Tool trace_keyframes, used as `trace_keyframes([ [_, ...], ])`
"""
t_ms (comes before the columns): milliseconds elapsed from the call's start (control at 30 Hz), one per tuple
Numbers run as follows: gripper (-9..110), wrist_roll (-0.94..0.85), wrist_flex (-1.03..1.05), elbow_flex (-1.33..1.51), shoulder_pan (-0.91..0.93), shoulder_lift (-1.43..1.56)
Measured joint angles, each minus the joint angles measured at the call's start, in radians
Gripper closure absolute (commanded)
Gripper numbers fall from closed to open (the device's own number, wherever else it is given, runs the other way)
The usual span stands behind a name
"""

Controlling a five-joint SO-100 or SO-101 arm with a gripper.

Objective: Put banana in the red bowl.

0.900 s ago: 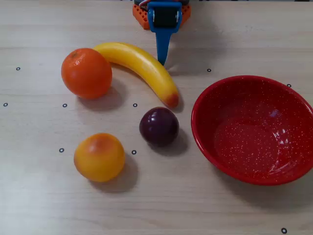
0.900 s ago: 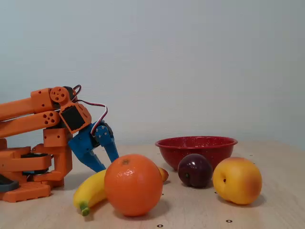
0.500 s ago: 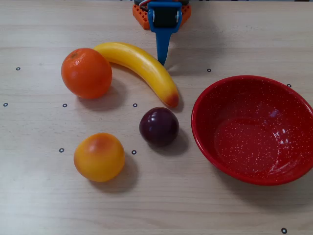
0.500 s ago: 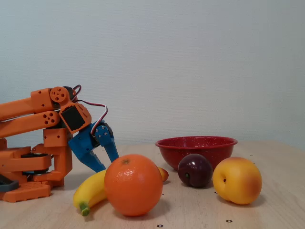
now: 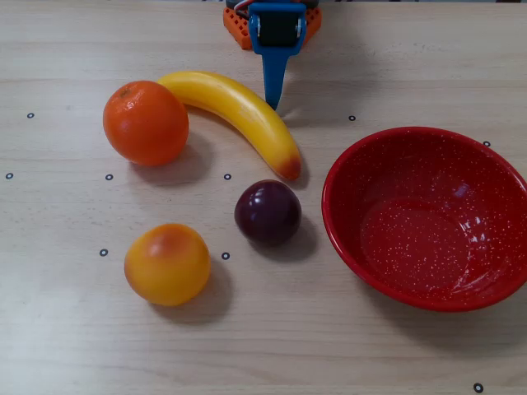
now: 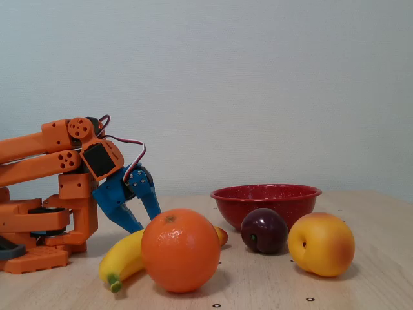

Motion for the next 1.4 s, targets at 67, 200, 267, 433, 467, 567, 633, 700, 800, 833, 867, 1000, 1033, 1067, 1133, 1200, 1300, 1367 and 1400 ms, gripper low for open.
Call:
trace_keyframes([
  [67, 102, 0.0, 0.0, 0.0, 0.0, 0.0],
  [200, 102, 0.0, 0.0, 0.0, 0.0, 0.0],
  [267, 102, 0.0, 0.0, 0.0, 0.0, 0.0],
  [433, 102, 0.0, 0.0, 0.0, 0.0, 0.0],
  [467, 102, 0.0, 0.0, 0.0, 0.0, 0.0],
  [567, 102, 0.0, 0.0, 0.0, 0.0, 0.0],
  [633, 102, 0.0, 0.0, 0.0, 0.0, 0.0],
  [700, 102, 0.0, 0.0, -0.02, 0.0, 0.0],
  [800, 102, 0.002, 0.0, -0.031, -0.011, -0.037],
  [833, 102, 0.002, 0.0, -0.031, -0.011, -0.043],
  [867, 102, -0.002, -0.005, -0.04, -0.011, -0.044],
  [1000, 101, -0.037, -0.006, -0.044, -0.011, -0.063],
  [1033, 100, -0.044, -0.006, -0.051, -0.012, -0.071],
  [1067, 100, -0.052, -0.006, -0.063, -0.014, -0.084],
  [1133, 99, -0.064, -0.006, -0.091, -0.014, -0.112],
  [1200, 100, -0.072, -0.003, -0.121, -0.015, -0.143],
  [1300, 99, -0.08, 0.0, -0.153, -0.014, -0.183],
  [1367, 97, -0.084, 0.006, -0.175, -0.014, -0.199],
  [1400, 97, -0.084, 0.014, -0.192, -0.015, -0.215],
])
